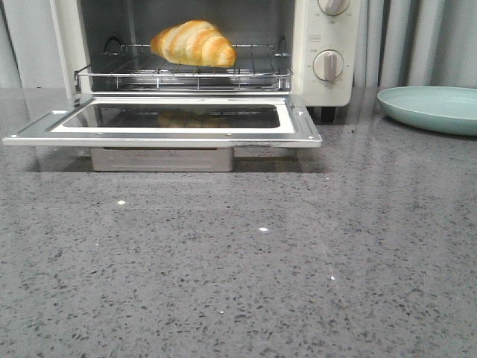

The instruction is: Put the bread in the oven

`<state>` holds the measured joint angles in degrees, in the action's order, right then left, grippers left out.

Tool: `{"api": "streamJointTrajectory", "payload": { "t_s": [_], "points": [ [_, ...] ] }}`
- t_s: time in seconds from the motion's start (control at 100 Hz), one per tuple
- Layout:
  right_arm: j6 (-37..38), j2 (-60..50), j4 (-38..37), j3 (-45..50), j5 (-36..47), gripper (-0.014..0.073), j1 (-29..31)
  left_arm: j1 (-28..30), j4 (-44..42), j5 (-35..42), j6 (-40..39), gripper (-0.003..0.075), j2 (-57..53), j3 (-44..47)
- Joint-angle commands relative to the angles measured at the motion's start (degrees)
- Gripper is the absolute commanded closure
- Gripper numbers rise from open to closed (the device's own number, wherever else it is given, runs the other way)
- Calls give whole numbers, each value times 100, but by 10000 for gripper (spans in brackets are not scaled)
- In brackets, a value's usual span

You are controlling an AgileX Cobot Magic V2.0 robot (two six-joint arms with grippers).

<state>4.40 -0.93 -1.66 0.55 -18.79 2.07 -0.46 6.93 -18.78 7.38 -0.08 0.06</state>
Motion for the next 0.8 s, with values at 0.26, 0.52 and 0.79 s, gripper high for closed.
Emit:
{"api": "streamJointTrajectory", "payload": {
  "t_s": [0.26,0.52,0.79],
  "points": [
    [-104,-55,8,151,137,641,68,13,30,391,-58,741,-155,127],
    [-104,-55,8,151,137,641,68,13,30,391,-58,741,-155,127],
    [-104,-55,8,151,137,641,68,13,30,391,-58,741,-155,127]
  ]
}}
